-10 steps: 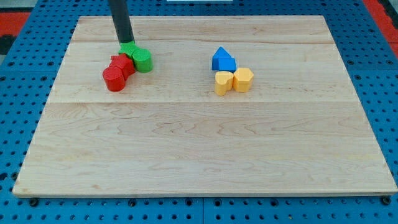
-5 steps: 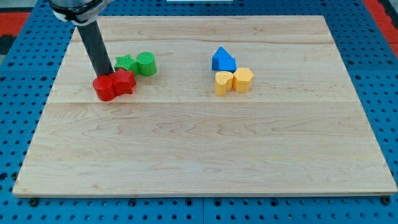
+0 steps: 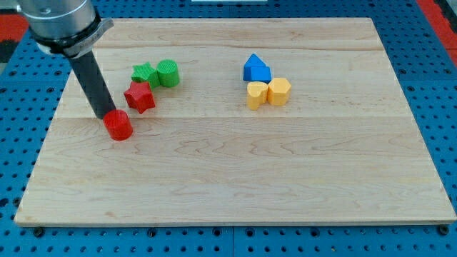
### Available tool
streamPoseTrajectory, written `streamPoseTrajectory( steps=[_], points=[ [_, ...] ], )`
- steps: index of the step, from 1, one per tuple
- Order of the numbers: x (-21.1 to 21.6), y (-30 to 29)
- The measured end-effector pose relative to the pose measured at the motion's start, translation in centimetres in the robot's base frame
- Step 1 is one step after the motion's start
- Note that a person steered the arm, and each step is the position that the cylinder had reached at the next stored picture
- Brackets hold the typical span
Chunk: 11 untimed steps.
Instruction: Move the red circle to the bottom left
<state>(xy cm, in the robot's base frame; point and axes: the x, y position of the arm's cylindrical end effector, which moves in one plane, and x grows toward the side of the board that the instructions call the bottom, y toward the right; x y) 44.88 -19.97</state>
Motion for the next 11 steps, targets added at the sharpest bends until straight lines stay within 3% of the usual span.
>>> streamPoseTrajectory(
  steps=[2, 5, 8, 11],
  points=[
    [0.6, 1.2],
    [0.0, 10.3],
    [2.9, 6.7],
    [3.0, 5.0]
  ],
)
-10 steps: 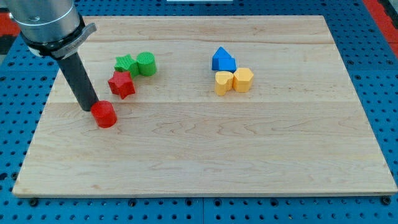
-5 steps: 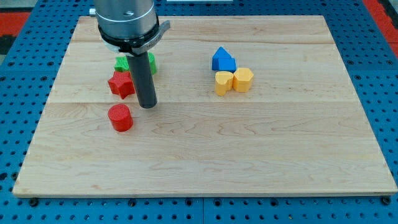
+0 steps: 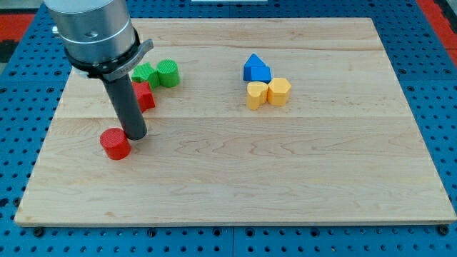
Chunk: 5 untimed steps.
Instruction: Move the red circle to the bottom left
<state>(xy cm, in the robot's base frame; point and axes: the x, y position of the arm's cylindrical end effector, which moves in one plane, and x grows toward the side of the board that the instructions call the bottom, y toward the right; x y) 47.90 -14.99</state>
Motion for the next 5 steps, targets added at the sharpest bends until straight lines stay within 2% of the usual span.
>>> streamPoseTrajectory(
  steps=[5],
  points=[
    [3.4, -6.3]
  ],
)
